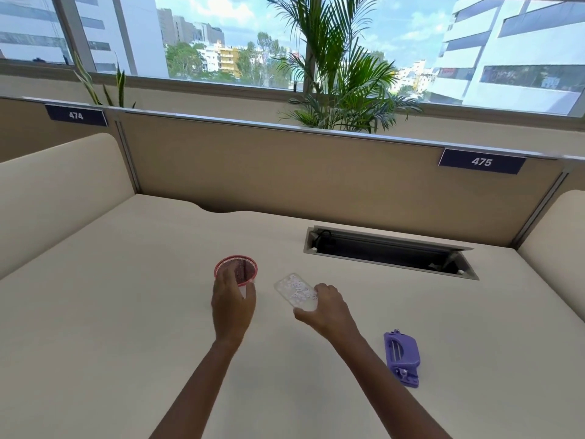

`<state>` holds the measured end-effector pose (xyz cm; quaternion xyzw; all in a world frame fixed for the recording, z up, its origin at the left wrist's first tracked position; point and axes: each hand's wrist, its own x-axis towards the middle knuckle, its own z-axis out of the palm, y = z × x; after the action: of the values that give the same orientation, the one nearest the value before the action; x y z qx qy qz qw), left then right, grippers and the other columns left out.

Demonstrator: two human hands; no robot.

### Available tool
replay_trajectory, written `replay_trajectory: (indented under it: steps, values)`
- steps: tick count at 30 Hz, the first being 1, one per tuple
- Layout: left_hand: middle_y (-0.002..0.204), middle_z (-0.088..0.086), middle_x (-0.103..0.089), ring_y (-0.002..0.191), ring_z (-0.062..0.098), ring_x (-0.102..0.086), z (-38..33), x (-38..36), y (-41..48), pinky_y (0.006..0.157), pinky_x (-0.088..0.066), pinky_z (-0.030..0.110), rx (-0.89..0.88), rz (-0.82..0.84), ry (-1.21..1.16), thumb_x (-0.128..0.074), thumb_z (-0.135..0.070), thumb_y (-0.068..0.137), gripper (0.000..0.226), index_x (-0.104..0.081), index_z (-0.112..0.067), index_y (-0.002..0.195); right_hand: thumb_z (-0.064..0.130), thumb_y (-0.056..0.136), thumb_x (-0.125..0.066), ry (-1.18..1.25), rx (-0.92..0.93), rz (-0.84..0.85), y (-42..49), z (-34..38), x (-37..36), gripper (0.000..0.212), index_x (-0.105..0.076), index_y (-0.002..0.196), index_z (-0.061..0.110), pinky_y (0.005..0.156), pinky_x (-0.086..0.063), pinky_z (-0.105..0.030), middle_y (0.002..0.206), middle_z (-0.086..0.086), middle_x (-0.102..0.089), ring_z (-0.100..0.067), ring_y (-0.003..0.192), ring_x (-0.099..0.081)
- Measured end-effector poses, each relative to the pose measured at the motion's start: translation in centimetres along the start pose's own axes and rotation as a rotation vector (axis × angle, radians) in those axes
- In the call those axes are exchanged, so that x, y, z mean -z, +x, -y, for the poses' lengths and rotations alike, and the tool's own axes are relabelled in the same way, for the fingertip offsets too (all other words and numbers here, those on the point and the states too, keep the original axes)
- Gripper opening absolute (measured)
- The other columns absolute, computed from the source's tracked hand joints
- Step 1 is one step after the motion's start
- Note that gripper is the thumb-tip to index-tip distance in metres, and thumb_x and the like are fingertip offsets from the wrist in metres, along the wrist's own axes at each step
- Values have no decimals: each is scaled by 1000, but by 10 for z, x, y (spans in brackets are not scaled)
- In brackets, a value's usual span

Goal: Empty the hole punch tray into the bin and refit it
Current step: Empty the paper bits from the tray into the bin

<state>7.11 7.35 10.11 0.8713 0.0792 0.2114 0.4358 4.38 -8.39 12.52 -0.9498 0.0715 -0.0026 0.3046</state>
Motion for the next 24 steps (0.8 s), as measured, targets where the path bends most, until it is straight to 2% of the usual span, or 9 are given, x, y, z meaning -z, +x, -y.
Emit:
replay_trajectory:
  steps: [2, 5, 8, 13, 19, 24]
  values:
    - [137, 21, -48, 129, 34, -43, 13, 10, 17, 102, -40, 43, -61, 55, 210, -62, -22, 85, 56, -43, 0, 132, 32, 76, -65, -5, 16, 9, 7, 9, -4, 51, -50, 115, 3, 81, -41, -27, 118, -13, -52, -27, 109, -52]
    - [153, 14, -27, 145, 28, -18, 28, 14, 38, 113, -26, 40, -54, 207, 463, -55, -47, 85, 80, -25, -2, 144, 31, 76, -65, -10, 38, 28, 18, 21, -8, 52, -49, 117, 3, 83, -43, -30, 120, -14, -51, -27, 110, -51]
    - [157, 8, -21, 147, 26, -9, 35, 13, 54, 116, -20, 43, -43, 311, 567, -52, -58, 82, 89, -19, -5, 146, 30, 76, -65, -23, 64, 53, 28, 34, -13, 56, -47, 121, 2, 85, -44, -31, 122, -15, -49, -28, 112, -51]
    - [150, 7, -34, 145, 26, -12, 40, 10, 68, 115, -23, 47, 6, 397, 589, -55, -63, 77, 87, -32, -7, 140, 28, 76, -66, -71, 118, 80, 44, 51, -18, 55, -47, 120, 1, 86, -45, -34, 122, -17, -49, -31, 110, -52]
    - [142, 8, -47, 141, 24, -25, 43, 10, 75, 112, -30, 44, 25, 379, 563, -59, -65, 73, 83, -43, -11, 134, 25, 77, -67, -160, 179, 132, 62, 70, -23, 53, -47, 117, -2, 88, -46, -36, 124, -19, -47, -33, 111, -52]
    - [140, 8, -49, 139, 23, -30, 40, 12, 81, 110, -33, 43, 54, 396, 573, -64, -65, 67, 86, -46, -11, 131, 25, 78, -69, -258, 214, 209, 74, 86, -26, 58, -44, 123, -2, 89, -46, -38, 127, -21, -44, -35, 114, -51]
